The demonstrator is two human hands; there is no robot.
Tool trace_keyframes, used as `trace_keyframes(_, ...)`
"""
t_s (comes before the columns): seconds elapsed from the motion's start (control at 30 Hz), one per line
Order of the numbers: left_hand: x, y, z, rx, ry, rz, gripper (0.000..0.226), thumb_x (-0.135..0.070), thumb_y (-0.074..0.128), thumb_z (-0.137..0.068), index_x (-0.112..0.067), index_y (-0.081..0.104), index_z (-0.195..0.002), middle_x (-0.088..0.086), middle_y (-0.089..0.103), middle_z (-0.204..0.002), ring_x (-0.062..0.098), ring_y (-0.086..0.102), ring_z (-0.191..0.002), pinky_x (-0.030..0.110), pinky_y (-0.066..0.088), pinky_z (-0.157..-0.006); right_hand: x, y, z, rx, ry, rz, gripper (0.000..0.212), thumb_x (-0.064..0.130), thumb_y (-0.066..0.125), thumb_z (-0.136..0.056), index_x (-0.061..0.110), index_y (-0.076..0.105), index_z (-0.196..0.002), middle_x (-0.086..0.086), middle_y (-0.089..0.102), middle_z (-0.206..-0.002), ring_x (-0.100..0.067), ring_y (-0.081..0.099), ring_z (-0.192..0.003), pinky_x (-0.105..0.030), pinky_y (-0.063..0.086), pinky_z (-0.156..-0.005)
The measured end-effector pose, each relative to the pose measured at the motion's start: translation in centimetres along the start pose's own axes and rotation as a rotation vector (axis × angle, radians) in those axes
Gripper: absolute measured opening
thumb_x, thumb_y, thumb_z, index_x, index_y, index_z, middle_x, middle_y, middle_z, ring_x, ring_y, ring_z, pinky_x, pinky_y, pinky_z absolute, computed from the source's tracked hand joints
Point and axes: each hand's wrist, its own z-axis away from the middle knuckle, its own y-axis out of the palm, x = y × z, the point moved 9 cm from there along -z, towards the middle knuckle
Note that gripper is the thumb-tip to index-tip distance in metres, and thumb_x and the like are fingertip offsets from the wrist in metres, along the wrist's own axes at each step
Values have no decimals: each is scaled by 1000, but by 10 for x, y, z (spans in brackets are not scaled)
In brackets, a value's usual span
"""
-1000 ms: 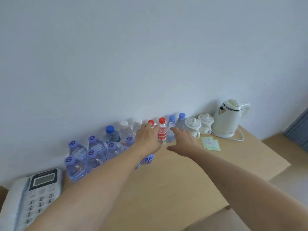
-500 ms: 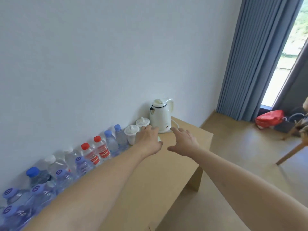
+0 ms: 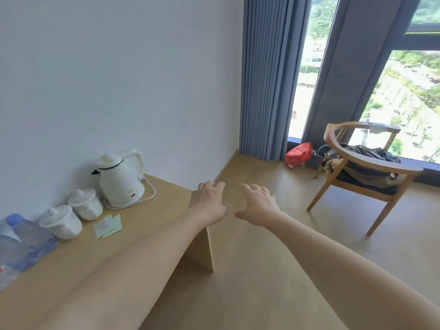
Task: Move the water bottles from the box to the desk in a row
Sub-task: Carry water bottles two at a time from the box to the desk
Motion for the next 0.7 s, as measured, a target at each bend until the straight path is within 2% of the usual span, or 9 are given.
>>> trace_keyframes(0.17,-104,27,-52,66,114,21,66,-52,60,-91,-25,39,-147,7,45,-147,29,38,-137,45,42,-107,-106,-35,1,-15,148,-19,86,49,76,-81,28,33,-152,-5,46,-149,-32,40,-137,-48,39,-106)
trace_keyframes(0.53,-327,89,-178,185,504,76,68,-46,67,-87,-23,44,-147,6,49,-144,28,41,-135,42,40,-107,-317,-86,-2,-135,595,-73,82,47,74,-84,31,33,-153,-3,43,-154,-31,37,-141,-50,37,-112)
trace_keyframes(0.7,-416,111,-236,250,661,101,74,-46,67,-88,-25,37,-153,7,41,-153,28,35,-142,45,39,-113,-401,-123,-9,-163,807,-70,80,48,72,-87,31,31,-154,-2,40,-155,-29,37,-142,-50,37,-112)
